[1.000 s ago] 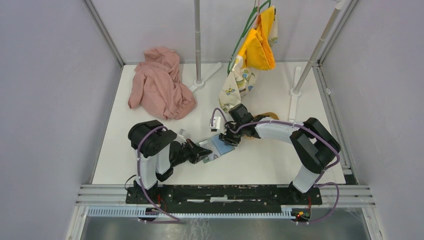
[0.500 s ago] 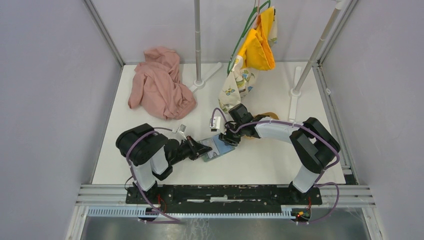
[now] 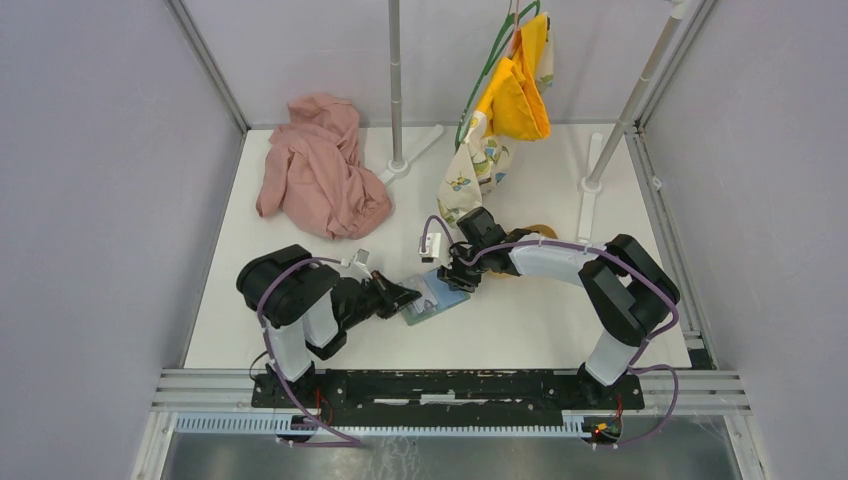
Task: Put the credit cards into the card holder
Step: Insert the credit card into the card holder.
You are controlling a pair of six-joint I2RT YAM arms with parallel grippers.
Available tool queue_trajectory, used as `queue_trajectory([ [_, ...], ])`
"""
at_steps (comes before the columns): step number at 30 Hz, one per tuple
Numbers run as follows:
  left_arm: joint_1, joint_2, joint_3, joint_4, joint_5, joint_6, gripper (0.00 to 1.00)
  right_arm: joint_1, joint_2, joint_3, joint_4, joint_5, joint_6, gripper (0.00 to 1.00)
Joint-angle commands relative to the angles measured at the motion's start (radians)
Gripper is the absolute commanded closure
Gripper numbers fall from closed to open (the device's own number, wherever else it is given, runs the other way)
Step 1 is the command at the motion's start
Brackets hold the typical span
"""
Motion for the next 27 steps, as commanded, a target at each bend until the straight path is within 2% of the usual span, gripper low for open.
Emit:
queue_trajectory([
  [1, 0.006, 0.051, -0.022, 0.160, -0.065, -0.042, 0.98, -0.002, 0.024, 0.016, -0.028, 0.011, 0.001, 0.55],
  [11, -0.030, 0.039, -0.008, 0.110, -0.120, -0.052, 0.98, -0.002, 0.029, 0.018, -0.027, 0.014, 0.003, 0.55],
  [27, -0.118, 0.122, -0.012, 0.239, -0.163, -0.118, 0.98, -0.002, 0.022, 0.017, -0.027, 0.009, 0.004, 0.54],
])
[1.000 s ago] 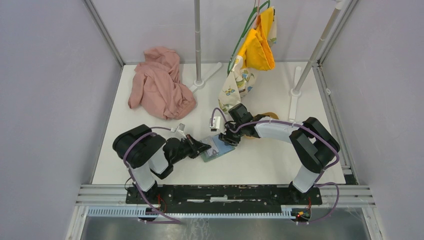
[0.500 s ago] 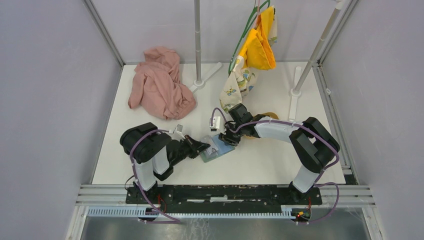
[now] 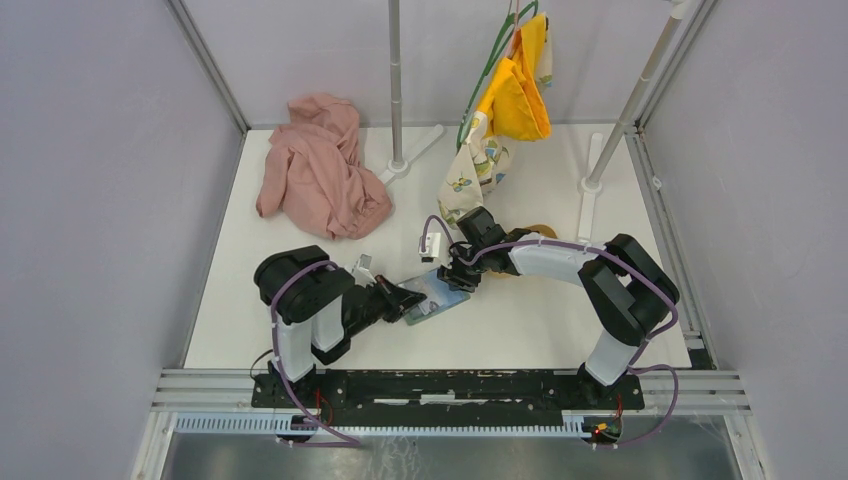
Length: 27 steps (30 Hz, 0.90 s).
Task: Put the credit cards into the card holder
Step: Insert the credit card into the card holder.
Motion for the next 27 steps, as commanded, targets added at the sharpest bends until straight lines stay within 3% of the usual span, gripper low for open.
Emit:
queue_trajectory([
  [1, -0.015, 0.028, -0.001, 0.122, -0.029, -0.028, 0.98, -0.001, 0.018, 0.012, -0.022, 0.010, 0.004, 0.54],
  [10, -0.041, 0.124, 0.016, 0.202, -0.026, -0.085, 0.98, -0.001, 0.012, 0.012, -0.022, 0.007, 0.007, 0.54],
  [27, -0.031, 0.123, 0.064, 0.202, 0.016, -0.076, 0.98, -0.003, -0.015, 0.017, -0.028, -0.003, 0.007, 0.51],
])
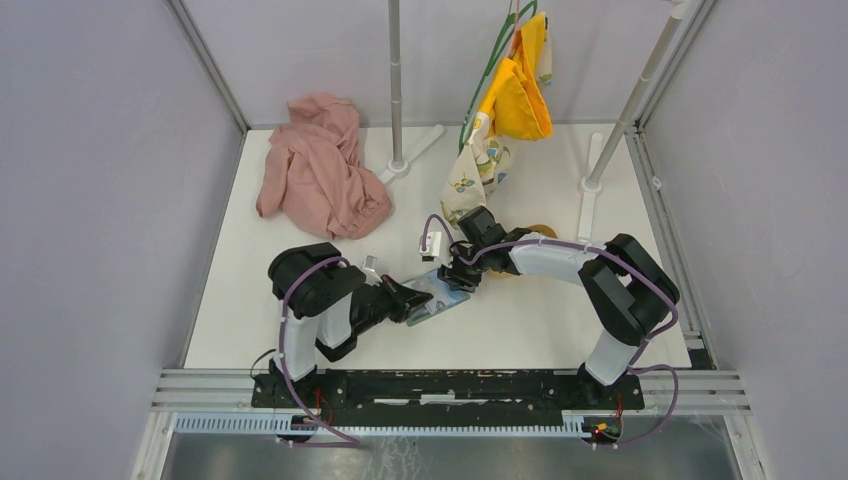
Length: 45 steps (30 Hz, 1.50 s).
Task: Put the credit cards into the card holder
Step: Insert the credit card into the card holder.
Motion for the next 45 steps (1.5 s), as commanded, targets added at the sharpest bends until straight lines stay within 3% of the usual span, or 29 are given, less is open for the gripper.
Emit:
queue_trajectory([
  [1, 0.000, 0.042, 0.011, 0.192, 0.027, 0.031, 0.98, 0.001, -0.020, 0.016, -0.028, -0.005, 0.006, 0.51],
  [16, 0.026, 0.068, 0.073, 0.190, 0.104, 0.051, 0.93, -0.013, -0.117, -0.003, -0.018, -0.088, -0.016, 0.45],
  [20, 0.034, 0.052, 0.082, 0.174, 0.121, 0.062, 0.90, -0.013, -0.124, -0.003, -0.019, -0.070, -0.029, 0.54],
  [30, 0.050, -0.044, 0.111, -0.018, 0.150, 0.129, 0.85, -0.023, -0.106, 0.010, -0.041, 0.284, -0.106, 0.68],
  [35, 0.053, -0.078, 0.149, -0.115, 0.170, 0.163, 0.86, -0.023, -0.045, 0.031, -0.090, 0.261, -0.114, 0.73],
  [45, 0.056, -0.032, 0.166, -0.149, 0.185, 0.145, 0.89, -0.023, 0.012, 0.059, -0.138, 0.214, -0.102, 0.76],
])
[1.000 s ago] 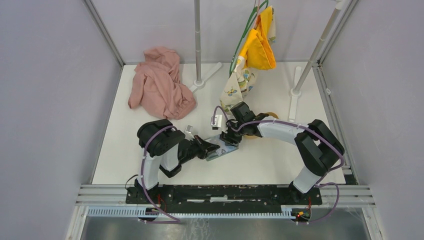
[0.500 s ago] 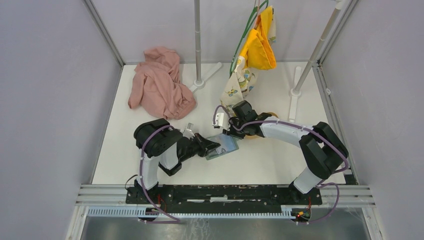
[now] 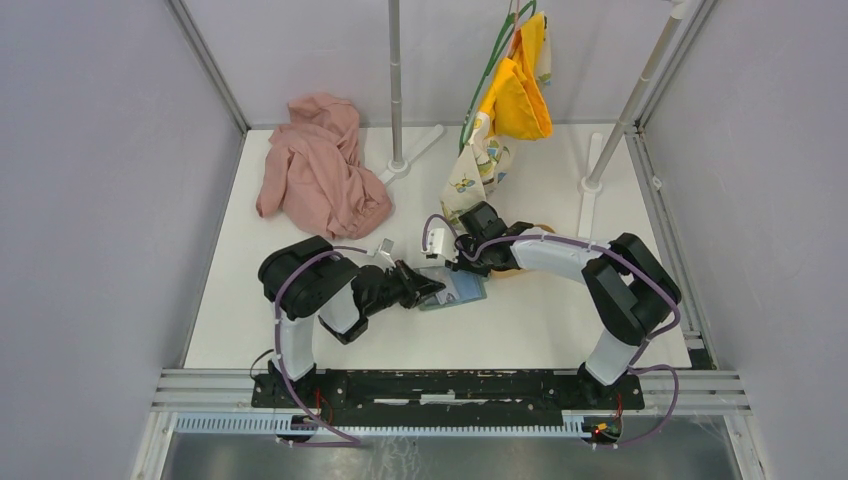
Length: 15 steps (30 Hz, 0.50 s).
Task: Put the credit cards into the card holder
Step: Insert the credit card into the card holder.
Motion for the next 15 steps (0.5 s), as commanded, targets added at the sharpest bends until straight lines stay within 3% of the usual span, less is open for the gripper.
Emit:
queue_trajectory([
  [1, 0.005, 0.022, 0.015, 0.007, 0.017, 0.038, 0.89, -0.001, 0.015, 0.016, -0.048, 0.005, 0.000, 0.76],
  [15, 0.004, 0.020, 0.049, -0.051, 0.031, 0.017, 0.91, -0.001, 0.027, 0.021, -0.058, 0.015, 0.002, 0.76],
])
